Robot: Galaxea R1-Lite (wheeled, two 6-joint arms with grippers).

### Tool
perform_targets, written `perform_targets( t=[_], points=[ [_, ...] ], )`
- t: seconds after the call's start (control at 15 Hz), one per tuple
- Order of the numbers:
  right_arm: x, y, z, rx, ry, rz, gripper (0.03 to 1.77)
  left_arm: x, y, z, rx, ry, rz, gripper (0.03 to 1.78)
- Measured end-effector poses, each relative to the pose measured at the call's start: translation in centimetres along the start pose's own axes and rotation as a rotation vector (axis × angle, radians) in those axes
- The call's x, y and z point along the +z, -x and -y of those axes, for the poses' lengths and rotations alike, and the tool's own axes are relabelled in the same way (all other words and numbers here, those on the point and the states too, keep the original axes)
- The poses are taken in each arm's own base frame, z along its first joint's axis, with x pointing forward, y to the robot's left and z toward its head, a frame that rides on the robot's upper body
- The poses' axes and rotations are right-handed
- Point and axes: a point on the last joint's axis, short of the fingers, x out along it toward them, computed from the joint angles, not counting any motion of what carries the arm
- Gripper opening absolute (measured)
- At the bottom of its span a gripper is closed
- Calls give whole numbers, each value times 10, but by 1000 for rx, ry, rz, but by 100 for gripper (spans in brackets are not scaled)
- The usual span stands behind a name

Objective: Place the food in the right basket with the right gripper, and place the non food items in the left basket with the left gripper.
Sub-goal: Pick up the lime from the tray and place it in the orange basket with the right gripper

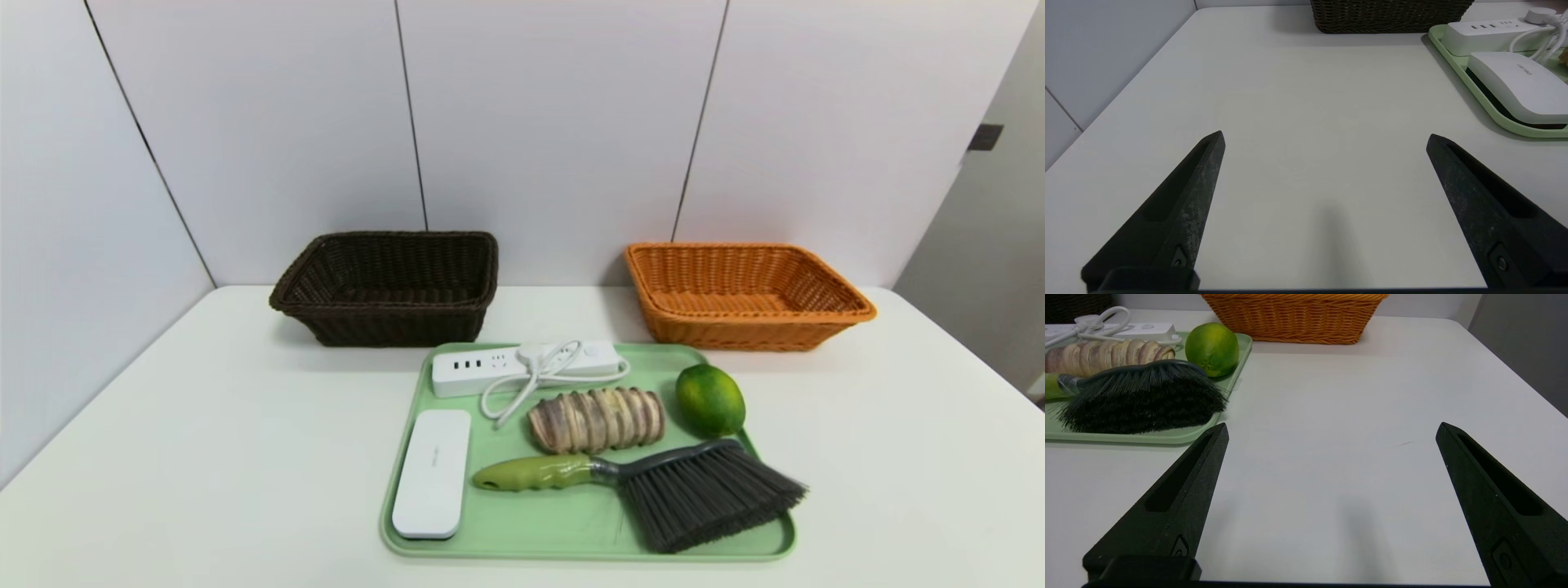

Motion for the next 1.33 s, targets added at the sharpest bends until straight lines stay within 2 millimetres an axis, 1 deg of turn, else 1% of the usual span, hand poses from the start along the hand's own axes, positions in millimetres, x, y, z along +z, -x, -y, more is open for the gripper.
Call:
perform_targets(
  t=[0.13, 0.27, 0.33, 0.4, 0.47, 0.53, 0.67, 0.8, 0.87, 0.93, 1.0, 1.07, 1.13, 1.2, 1.33],
  points=[
    [0, 0, 0, 1, -4, -4, 175, 0, 0, 0, -2, -18, 2, 175],
    [0, 0, 0, 3, -3, -6, 175, 9, 3, 0, -4, -48, 25, 175],
    [1, 0, 0, 8, 3, -1, 175, 17, 6, 0, -7, -56, 40, 175],
    [5, 1, 0, 15, 6, 10, 175, 30, 11, 0, -10, -61, 62, 175],
    [14, 5, 0, 26, 4, 31, 175, 45, 18, 1, -16, -62, 80, 175],
    [30, 10, 0, 37, 2, 56, 175, 63, 25, 1, -24, -64, 95, 175],
    [83, 28, 1, 60, -1, 108, 175, 104, 33, 2, -58, -64, 88, 175],
    [141, 39, 2, 78, -2, 118, 175, 145, 30, 3, -96, -64, 65, 175],
    [173, 39, 3, 83, -3, 113, 175, 165, 24, 3, -116, -64, 54, 175],
    [204, 34, 4, 88, -4, 95, 175, 185, 17, 4, -137, -63, 33, 175],
    [238, 22, 5, 92, -6, 60, 175, 202, 6, 4, -161, -60, 0, 175],
    [259, 6, 6, 95, -9, 12, 175, 214, -6, 5, -180, -55, -49, 175],
    [279, -15, 6, 101, -14, -48, 175, 224, -19, 5, -200, -49, -99, 175],
    [295, -43, 6, 110, -22, -128, 175, 233, -36, 6, -222, -42, -149, 175],
    [308, -97, 5, 120, -44, -278, 175, 245, -68, 6, -244, -24, -224, 175]
  ],
)
